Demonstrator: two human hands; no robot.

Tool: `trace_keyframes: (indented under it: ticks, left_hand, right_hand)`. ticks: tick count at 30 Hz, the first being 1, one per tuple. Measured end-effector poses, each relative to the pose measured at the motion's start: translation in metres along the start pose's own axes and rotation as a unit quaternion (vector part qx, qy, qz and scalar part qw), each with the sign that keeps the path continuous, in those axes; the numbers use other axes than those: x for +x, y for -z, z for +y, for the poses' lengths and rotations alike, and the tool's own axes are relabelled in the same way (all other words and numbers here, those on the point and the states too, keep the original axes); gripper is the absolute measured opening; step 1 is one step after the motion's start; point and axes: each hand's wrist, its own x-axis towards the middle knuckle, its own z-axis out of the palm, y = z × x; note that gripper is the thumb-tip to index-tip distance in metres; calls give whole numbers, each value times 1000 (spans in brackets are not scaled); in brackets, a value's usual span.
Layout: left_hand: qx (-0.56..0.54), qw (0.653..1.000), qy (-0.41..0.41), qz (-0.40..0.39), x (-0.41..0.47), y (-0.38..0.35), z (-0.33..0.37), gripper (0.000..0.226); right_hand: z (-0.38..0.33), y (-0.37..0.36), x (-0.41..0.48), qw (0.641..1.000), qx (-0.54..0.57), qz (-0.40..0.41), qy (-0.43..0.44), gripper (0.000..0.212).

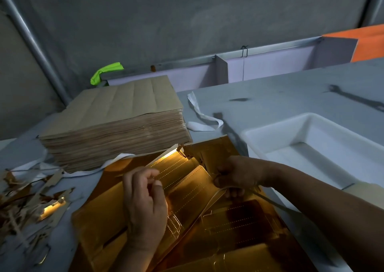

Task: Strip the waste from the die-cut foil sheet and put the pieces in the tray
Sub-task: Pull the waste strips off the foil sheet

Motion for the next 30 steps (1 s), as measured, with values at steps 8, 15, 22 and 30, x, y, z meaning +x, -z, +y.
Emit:
trace_keyframes:
  ticks: [8, 15, 22, 30]
  left_hand:
    - [85, 995, -16, -57, -13, -9, -21, 18]
    - [131, 988, -24, -82, -15, -13, -25, 21]
    - [171, 980, -67, -78, -15, -15, -27, 14]
    - [167, 981, -51, -85, -16, -18, -27, 25]
  right_hand:
    - [0, 0, 0, 1000, -15, 6, 3, 17]
    - [1, 0, 1, 1000, -26, 6, 3, 20]
    - [-1, 0, -1, 1000, -8, 24, 15, 18]
    - [-1, 3, -3, 998, 18, 59, 6, 19]
